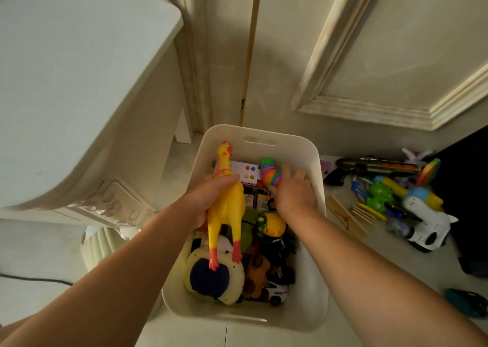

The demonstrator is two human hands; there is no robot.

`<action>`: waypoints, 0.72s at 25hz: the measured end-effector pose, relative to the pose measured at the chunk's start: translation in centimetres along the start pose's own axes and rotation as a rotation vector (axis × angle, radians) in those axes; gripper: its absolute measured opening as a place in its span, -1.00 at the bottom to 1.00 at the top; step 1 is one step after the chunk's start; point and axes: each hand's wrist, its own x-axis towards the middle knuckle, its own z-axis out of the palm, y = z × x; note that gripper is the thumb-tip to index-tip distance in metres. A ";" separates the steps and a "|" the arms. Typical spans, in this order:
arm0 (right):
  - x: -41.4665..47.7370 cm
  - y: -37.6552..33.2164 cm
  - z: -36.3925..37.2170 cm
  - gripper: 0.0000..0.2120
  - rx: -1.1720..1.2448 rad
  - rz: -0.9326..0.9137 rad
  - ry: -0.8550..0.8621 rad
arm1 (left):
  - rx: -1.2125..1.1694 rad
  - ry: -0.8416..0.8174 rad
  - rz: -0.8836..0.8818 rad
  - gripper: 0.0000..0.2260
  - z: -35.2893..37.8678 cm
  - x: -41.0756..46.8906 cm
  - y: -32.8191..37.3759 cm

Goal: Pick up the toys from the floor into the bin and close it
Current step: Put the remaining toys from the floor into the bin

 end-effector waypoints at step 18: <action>-4.3 -0.7 -7.7 -0.57 0.291 0.011 -0.749 | 0.279 -0.181 0.034 -0.68 5.4 -2.1 0.5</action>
